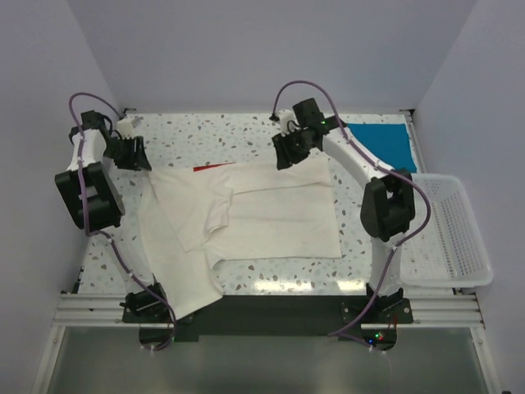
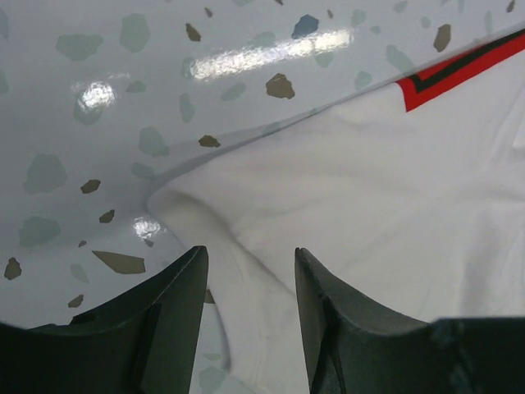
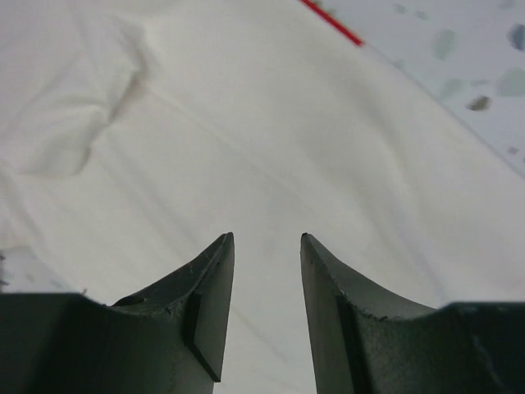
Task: Fold and stack the t-shirts
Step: Fold the tshirt
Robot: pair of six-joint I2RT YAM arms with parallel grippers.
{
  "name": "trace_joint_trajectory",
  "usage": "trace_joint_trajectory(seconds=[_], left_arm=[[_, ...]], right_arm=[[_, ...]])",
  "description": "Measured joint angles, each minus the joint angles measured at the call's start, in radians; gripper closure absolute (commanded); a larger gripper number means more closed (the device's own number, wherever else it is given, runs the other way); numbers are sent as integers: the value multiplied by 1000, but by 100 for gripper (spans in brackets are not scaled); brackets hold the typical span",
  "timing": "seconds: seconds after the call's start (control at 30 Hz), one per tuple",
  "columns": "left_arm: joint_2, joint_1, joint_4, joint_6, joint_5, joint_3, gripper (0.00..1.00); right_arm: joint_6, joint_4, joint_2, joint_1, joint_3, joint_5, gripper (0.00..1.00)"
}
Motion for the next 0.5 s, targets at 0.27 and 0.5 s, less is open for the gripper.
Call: trace_joint_trajectory(seconds=[0.27, 0.5], left_arm=[[55, 3, 33, -63, -61, 12, 45], [86, 3, 36, -78, -47, 19, 48]], right_arm=[[-128, -47, -7, -224, -92, 255, 63], [-173, -40, 55, -250, -101, 356, 65]])
